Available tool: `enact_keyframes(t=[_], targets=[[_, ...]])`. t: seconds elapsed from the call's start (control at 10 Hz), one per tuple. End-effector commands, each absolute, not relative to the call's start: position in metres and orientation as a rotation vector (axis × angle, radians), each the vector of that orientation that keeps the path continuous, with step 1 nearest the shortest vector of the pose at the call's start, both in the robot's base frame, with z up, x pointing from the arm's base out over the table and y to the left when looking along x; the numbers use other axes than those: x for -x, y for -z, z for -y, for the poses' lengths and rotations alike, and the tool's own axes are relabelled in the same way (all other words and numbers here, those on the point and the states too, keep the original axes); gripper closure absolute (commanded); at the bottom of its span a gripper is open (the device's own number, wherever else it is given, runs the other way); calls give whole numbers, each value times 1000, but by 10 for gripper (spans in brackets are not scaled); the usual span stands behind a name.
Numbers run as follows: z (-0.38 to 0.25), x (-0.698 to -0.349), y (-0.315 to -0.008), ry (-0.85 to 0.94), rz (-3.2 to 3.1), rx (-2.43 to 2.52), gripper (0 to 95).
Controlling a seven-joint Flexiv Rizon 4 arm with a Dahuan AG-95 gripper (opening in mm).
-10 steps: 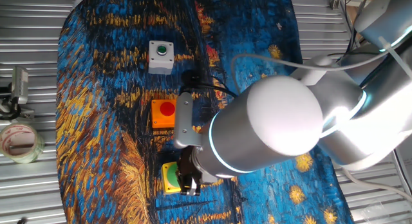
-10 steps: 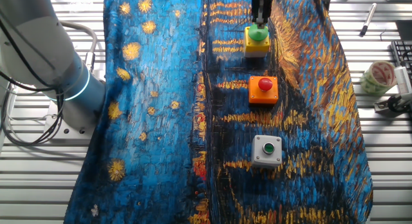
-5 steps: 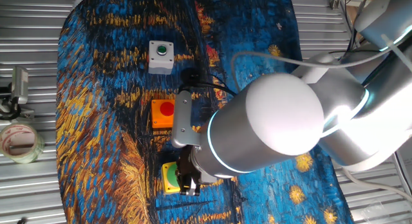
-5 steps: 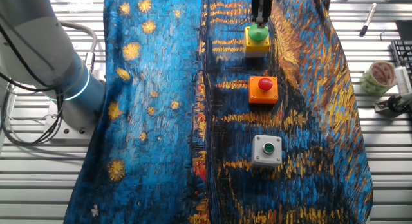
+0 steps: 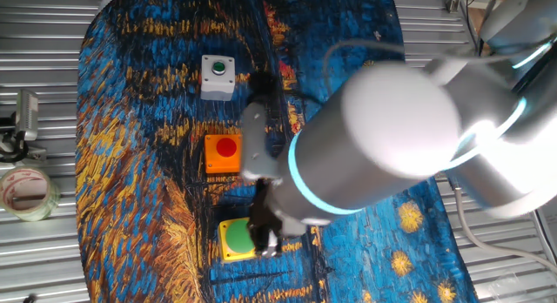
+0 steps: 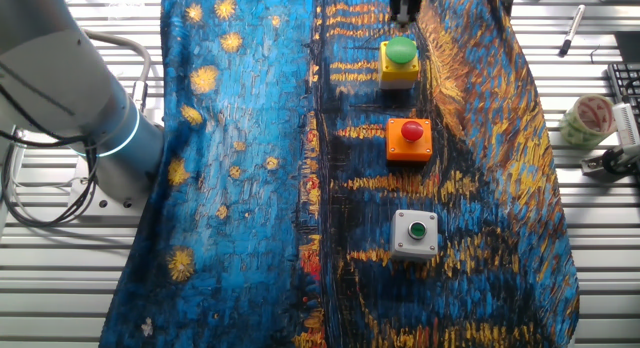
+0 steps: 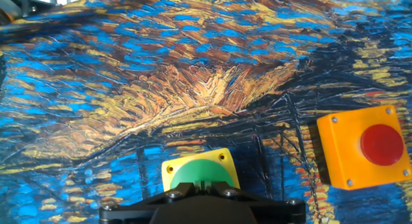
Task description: Press three buttons from left to right in sequence
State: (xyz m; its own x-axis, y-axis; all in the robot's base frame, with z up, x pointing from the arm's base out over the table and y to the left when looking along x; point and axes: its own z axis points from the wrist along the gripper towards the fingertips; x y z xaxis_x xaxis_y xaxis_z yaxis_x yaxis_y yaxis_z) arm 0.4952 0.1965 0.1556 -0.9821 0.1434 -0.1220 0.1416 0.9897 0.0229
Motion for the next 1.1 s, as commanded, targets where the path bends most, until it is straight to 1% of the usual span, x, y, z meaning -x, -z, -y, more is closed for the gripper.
enact_keyframes(t=[0.1,0.4,1.1], targets=[[-192,-486,-160,-12,-3015,-184,950],[-190,-480,-162,-13,-3020,-202,950],[-190,-480,-162,-39,-3028,-191,950]])
